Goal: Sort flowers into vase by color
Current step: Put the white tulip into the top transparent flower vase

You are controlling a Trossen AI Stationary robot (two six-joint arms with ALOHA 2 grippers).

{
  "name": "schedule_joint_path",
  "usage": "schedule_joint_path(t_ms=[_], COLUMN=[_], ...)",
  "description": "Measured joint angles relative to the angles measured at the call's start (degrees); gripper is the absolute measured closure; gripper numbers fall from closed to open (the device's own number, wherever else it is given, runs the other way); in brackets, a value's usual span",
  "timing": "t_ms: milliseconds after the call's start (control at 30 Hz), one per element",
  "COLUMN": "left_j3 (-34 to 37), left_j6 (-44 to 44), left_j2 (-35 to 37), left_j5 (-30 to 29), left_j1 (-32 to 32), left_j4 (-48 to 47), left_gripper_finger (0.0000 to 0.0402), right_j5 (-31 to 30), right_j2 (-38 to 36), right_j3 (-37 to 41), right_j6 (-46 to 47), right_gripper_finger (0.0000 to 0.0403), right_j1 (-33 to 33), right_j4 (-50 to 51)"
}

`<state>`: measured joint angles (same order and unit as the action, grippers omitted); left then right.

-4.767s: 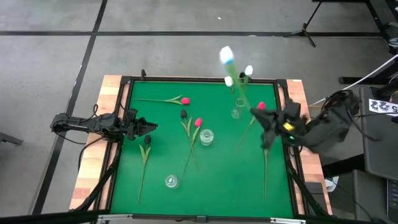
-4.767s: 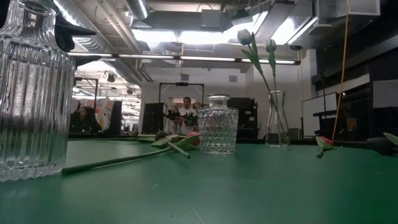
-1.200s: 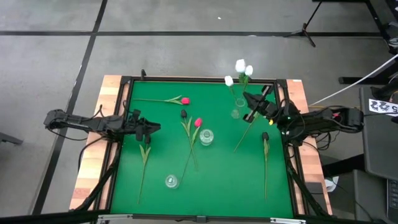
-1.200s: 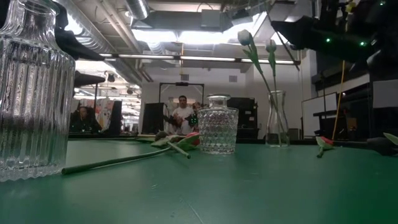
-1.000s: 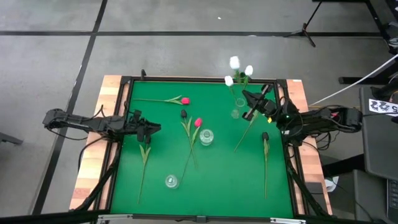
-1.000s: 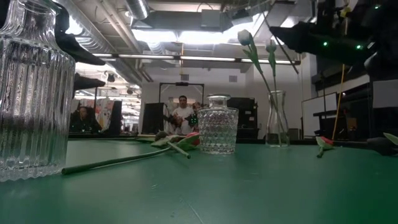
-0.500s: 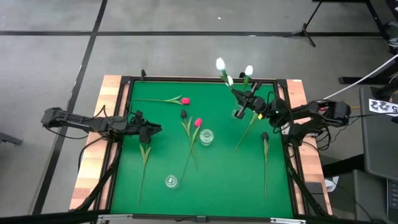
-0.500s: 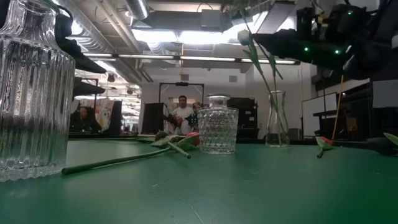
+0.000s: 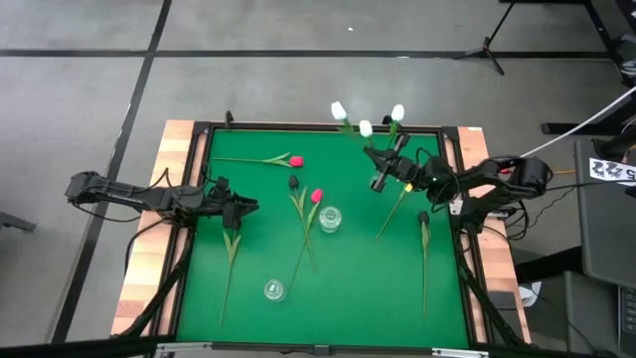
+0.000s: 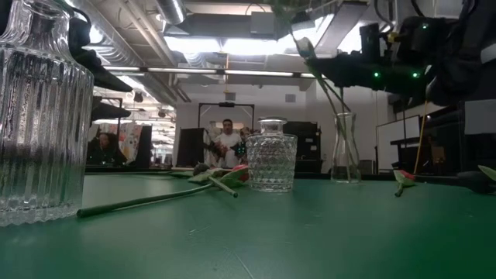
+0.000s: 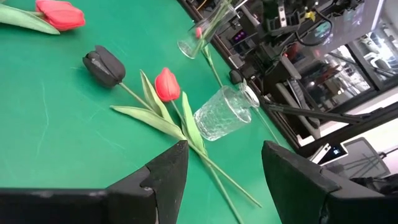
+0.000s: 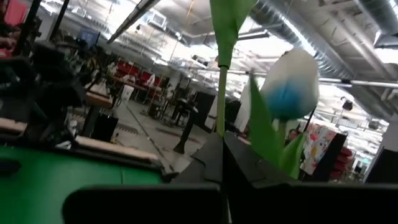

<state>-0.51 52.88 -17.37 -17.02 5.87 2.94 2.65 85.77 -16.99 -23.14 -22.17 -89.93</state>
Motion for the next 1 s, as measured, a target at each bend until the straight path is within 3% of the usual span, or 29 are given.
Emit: schedule_joint_path(t_ms=[733, 1000], left_j3=[0.0, 0.0], left_j6=[5.8, -1.0], left_j2=[0.0, -1.0], left_j5=[-0.1, 3.2], left_j1=[0.0, 0.1], left_j4=[0.5, 14.4], left_gripper_finger=[0.0202, 0.0202], right_j5=[-1.5, 0.0], right_j2=[0.3, 0.3], right_j3=[0.0, 0.0], right_j6=[-0.8, 1.8], right_gripper_finger=[0.0400, 0.0401], right_j1=[0.0, 0.0], right_j4=[0.0, -0.1])
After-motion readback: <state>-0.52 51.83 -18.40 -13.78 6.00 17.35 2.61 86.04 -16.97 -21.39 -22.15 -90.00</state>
